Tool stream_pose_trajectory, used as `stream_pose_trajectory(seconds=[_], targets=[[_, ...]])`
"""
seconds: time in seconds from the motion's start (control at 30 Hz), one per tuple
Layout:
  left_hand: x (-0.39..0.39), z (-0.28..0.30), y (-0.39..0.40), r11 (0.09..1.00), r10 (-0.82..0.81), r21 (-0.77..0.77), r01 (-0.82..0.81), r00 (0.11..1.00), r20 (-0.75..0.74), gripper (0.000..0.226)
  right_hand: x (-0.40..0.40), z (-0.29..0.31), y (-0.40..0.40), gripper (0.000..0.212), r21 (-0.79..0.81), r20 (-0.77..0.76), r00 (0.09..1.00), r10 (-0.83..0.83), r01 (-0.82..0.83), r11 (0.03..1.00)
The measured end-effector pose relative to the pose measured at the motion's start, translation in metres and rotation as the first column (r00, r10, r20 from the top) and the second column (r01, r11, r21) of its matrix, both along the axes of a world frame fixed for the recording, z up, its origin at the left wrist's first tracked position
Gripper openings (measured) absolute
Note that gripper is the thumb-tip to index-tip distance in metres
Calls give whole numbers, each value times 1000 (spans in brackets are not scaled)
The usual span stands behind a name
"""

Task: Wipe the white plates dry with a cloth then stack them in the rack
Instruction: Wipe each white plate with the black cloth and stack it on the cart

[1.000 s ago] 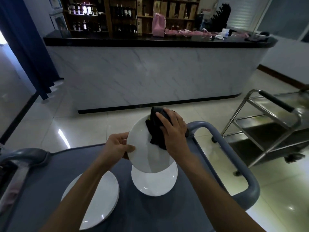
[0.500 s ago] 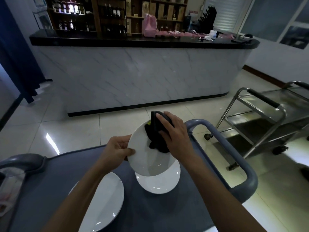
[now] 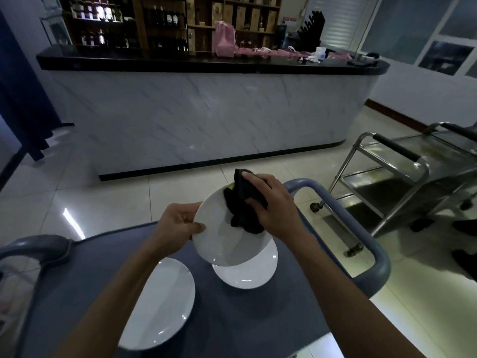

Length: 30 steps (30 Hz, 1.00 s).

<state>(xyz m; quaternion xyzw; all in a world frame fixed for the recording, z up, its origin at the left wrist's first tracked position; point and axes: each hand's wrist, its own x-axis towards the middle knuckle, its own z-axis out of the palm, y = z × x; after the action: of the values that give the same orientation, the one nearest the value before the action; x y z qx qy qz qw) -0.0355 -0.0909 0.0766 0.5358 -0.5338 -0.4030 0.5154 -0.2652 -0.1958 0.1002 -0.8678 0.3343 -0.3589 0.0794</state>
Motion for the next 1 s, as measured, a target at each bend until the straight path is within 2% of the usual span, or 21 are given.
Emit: stream_pose_trajectory(seconds=[0.17,0.33,0.53,0.6,0.67,0.73,0.77,0.9,1.0], targets=[[2,-1,2,999,33,-30,-31,997,68,52,2,4,8,51,3,6,1000,-23,23,1000],[3,-11,-2,993,121,-30,-118,984,129,57,5,-4,17,46,-27,91,994,-59,61,998],[-4,-16,2,975,224,-24,-223,969,107,51,9,-13,21,41,-152,183,979,-93,121,981],[-7,-14,7,976,219,-9,-219,976,3,38,8,-15,21,37,-195,202,975,-92,132,972],[-8,-12,10,980,197,63,-189,966,-169,27,7,-16,20,34,-223,211,974,-87,135,965],[-6,-13,10,964,233,197,-177,922,-311,33,7,-18,21,33,-243,228,970,-88,144,959],[-4,-14,10,949,263,260,-180,906,-332,33,7,-18,21,32,-251,243,966,-87,149,957],[5,-33,16,846,403,465,-260,883,-240,49,9,-19,24,38,-286,303,951,-62,153,946],[8,-45,27,765,375,630,-132,887,-269,71,10,-21,26,37,-318,311,948,-66,169,933]])
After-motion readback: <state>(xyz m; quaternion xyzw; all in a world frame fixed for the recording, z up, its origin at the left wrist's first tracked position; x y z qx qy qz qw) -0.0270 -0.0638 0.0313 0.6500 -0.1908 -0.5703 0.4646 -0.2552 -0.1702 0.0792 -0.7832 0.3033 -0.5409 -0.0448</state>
